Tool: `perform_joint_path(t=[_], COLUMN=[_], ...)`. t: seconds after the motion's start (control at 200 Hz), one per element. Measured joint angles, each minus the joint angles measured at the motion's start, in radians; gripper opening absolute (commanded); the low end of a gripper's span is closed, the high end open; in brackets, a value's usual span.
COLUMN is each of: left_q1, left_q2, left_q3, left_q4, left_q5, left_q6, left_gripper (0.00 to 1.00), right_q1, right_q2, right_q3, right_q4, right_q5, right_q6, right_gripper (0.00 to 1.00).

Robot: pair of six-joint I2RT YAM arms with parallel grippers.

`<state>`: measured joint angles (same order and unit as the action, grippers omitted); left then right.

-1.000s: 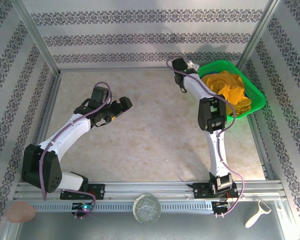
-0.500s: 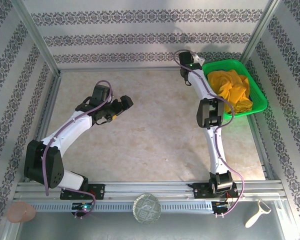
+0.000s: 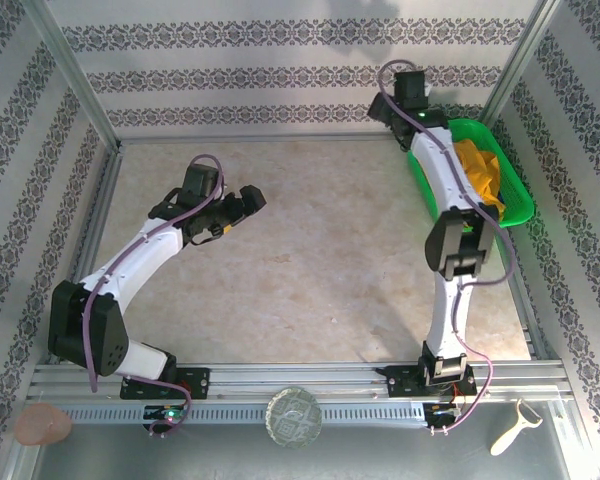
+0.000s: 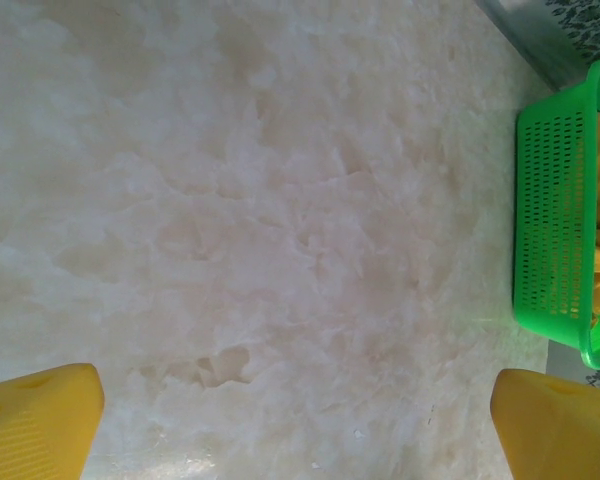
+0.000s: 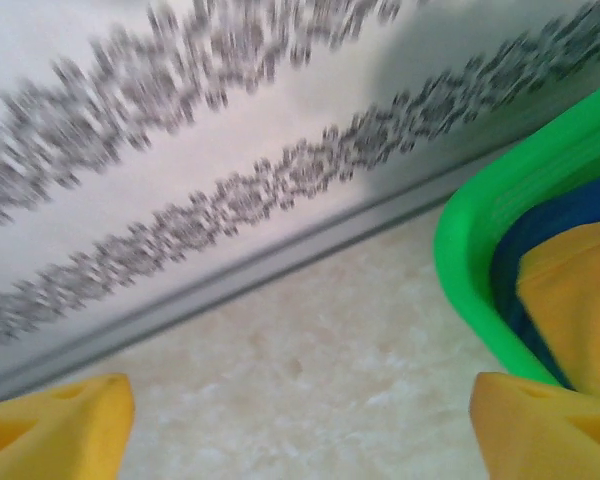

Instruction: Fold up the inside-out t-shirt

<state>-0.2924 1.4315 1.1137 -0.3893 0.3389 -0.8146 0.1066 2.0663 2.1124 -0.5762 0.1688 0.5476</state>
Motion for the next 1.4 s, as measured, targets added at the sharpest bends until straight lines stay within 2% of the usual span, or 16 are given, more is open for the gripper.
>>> perform_joint_path(t=[0.065,0.245,0.425,0.605,0.704,0.889,1.034,1.174,1.279,1.399], left_q1=[0.000,0.000,0.000,0.000,0.000,0.000,0.000,0.000,0.000,0.006], left_q2=[-0.009,-0.067,-0.090,-0.090,-0.090,-0.090,-0.090,-0.090,-0.090,-0.090], left_q3=[0.009,0.029,0.024,-0.043,-0.083,-0.143,-0.172,-0.171,-0.159,-0.119], left_q4=[-0.023,-0.061,-0.051,0.008,0.043,0.127,0.169,0.185,0.179,0.170], left_q5=[-0.006,0.000,0.048,0.102,0.114,0.135,0.153,0.171,0.180,0.185], left_q6=[0.007,0.031,0.040,0.031,0.022,0.000,-0.009,0.000,0.020,0.051], left_gripper=[0.99,0.99,0.99,0.99,0.99,0.99,0.99,0.99,0.99,0.99], right_q1=[-0.027,-0.171,-0.323,-0.378,-0.382,-0.393,-0.375,-0.304,-0.236,-0.163], right_q2=[-0.120,-0.317,-0.337,-0.308,-0.239,-0.148,-0.214,-0.406,-0.531,-0.598], right_q3=[-0.109,-0.421,-0.628,-0.641,-0.603,-0.582,-0.606,-0.618,-0.538,-0.391], right_q4=[0.018,0.021,-0.015,-0.006,0.024,0.080,0.106,0.118,0.121,0.132], right_q5=[0.024,0.147,0.181,0.124,0.047,-0.116,-0.155,-0.165,-0.217,-0.297], right_q6=[0.032,0.129,0.173,0.141,0.098,0.055,0.049,0.054,0.071,0.102], right_gripper=[0.98,0.98,0.98,0.96,0.83,0.00,0.00,0.00,0.00,0.00])
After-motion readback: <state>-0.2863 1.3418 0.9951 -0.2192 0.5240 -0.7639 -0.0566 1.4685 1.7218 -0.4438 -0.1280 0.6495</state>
